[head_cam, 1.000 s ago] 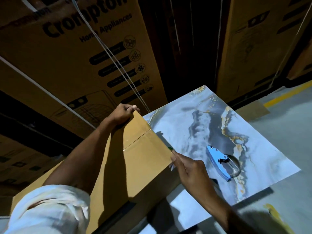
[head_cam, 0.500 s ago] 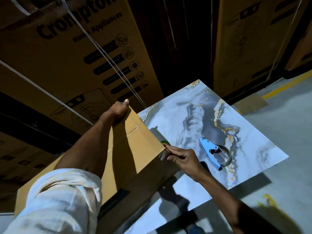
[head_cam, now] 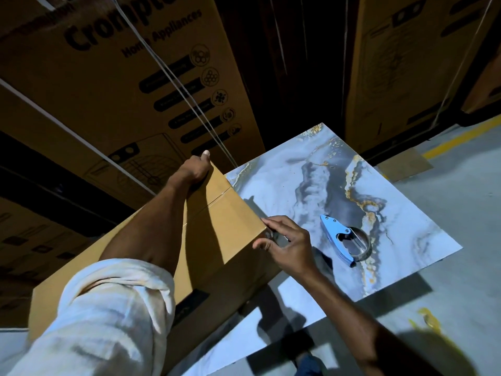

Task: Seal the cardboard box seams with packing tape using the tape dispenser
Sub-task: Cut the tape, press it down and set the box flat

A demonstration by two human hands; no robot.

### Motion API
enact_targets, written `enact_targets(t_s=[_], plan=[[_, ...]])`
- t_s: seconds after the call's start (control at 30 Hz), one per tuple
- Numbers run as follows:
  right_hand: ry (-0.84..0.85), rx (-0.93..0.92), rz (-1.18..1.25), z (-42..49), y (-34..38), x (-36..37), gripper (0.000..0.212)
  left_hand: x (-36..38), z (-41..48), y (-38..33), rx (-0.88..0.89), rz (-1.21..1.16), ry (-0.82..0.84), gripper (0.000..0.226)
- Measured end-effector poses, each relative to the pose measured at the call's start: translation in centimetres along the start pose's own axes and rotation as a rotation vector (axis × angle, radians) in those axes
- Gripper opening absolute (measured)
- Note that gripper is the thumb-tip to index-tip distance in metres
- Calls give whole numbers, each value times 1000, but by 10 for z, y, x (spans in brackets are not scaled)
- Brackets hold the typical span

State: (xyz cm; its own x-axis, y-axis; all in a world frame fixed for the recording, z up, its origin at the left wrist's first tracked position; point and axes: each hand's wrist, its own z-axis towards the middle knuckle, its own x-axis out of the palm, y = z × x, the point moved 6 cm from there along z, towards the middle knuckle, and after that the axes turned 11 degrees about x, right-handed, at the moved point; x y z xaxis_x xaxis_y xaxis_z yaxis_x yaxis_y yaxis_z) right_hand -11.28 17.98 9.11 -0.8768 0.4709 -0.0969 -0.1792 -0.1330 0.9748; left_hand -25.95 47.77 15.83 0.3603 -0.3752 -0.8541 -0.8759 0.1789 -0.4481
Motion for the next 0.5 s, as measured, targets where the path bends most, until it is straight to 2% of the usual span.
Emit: enact_targets(t_s=[0.1, 0.27, 0.37, 0.43, 0.5], plan=[[39, -50, -62, -6, -9, 0, 59, 0, -2, 1, 18, 17, -6, 79], [157, -26, -126, -8, -15, -8, 68, -7, -4, 1, -34, 132, -44, 83], [9, -65, -150, -9, -10, -19, 65, -5, -10, 0, -8, 233, -164, 84], [-98, -102, -108, -13, -1, -19, 49, -3, -15, 3, 46, 160, -250, 80], [-143, -55, -34, -14, 1, -13, 40, -4, -18, 4, 122, 34, -305, 67]])
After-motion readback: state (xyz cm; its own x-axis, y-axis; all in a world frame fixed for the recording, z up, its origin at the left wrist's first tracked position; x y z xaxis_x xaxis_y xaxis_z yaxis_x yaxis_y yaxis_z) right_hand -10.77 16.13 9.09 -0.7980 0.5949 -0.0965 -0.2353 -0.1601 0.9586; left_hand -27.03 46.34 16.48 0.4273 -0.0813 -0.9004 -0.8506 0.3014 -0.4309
